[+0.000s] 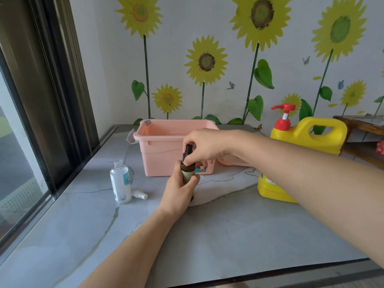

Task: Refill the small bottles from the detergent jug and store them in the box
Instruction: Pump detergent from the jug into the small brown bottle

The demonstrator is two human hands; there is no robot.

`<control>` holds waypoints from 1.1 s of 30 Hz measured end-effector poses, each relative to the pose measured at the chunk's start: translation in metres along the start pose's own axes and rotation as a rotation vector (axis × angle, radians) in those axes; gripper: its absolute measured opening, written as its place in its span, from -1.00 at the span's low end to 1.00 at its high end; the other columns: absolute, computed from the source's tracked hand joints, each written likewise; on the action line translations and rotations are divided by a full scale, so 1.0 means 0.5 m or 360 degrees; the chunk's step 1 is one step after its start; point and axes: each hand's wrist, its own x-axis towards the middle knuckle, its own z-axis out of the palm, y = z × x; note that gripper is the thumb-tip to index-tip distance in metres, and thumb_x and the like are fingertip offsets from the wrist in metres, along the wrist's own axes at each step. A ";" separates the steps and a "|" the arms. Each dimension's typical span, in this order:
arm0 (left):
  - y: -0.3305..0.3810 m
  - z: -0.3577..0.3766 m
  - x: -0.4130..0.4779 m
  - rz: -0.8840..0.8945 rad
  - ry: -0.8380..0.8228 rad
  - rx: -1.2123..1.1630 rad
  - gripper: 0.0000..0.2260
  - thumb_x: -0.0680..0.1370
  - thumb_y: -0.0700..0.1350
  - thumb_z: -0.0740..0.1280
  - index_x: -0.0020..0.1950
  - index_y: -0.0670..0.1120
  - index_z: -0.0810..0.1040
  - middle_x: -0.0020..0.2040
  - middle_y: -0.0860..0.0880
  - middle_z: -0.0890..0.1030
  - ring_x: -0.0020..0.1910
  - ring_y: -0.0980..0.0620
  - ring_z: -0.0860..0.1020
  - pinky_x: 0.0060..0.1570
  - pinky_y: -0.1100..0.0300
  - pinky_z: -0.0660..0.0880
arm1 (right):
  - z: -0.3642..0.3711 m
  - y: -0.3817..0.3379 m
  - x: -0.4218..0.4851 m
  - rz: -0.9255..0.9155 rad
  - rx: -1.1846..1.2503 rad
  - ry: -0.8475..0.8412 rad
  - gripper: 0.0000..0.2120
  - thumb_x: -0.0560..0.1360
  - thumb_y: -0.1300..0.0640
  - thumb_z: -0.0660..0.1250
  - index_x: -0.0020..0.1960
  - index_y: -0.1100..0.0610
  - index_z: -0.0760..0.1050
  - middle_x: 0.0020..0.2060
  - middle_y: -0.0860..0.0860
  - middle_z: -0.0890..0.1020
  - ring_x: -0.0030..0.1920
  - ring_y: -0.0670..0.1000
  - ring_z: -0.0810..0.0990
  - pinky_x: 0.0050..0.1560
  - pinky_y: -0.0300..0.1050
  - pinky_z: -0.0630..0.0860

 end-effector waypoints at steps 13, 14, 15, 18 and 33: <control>0.002 0.002 -0.003 0.0085 -0.0008 0.0054 -0.79 0.62 -0.23 0.26 0.13 0.07 0.40 -0.18 -0.06 0.51 -0.24 0.04 0.40 -0.27 0.16 0.39 | 0.071 0.007 -0.020 -0.0031 -0.0108 0.0711 -0.68 0.48 -0.11 0.42 -0.26 0.11 0.48 -0.38 0.00 0.51 -0.34 0.03 0.47 -0.37 -0.11 0.31; 0.002 0.003 -0.004 0.0078 0.0000 0.0051 -0.78 0.62 -0.23 0.26 0.13 0.08 0.40 -0.18 -0.05 0.52 -0.24 0.04 0.40 -0.29 0.19 0.39 | 0.093 0.011 -0.019 -0.0016 -0.0020 0.0830 -0.65 0.47 -0.12 0.43 -0.29 0.09 0.42 -0.41 -0.04 0.47 -0.34 0.03 0.43 -0.34 -0.10 0.29; 0.004 0.004 -0.007 0.0064 0.0015 0.0044 -0.76 0.61 -0.23 0.27 0.12 0.11 0.40 -0.18 -0.05 0.53 -0.24 0.04 0.41 -0.31 0.23 0.40 | 0.112 0.016 -0.020 -0.0005 0.0037 0.0947 -0.63 0.46 -0.14 0.44 -0.30 0.07 0.38 -0.42 -0.08 0.43 -0.34 0.00 0.40 -0.32 -0.09 0.28; 0.026 -0.001 -0.014 0.0032 0.0038 -0.0041 -0.76 0.57 -0.25 0.28 0.12 0.08 0.46 -0.22 -0.01 0.56 -0.25 0.03 0.46 -0.28 0.22 0.44 | 0.142 0.024 -0.030 0.0010 0.0419 0.1053 -0.65 0.43 -0.20 0.46 -0.21 0.05 0.48 -0.39 -0.11 0.50 -0.33 -0.10 0.43 -0.29 -0.13 0.39; 0.204 -0.071 -0.070 -0.0348 -0.0979 -0.0279 -0.87 0.40 -0.40 0.32 -0.18 -0.21 0.46 -0.36 -0.15 0.39 -0.47 -0.06 0.41 -0.34 0.14 0.45 | 0.095 -0.046 -0.098 -0.0574 0.1530 -0.0164 -0.71 0.56 0.07 0.28 0.11 0.25 0.63 0.22 0.21 0.63 0.29 0.19 0.57 0.35 0.31 0.42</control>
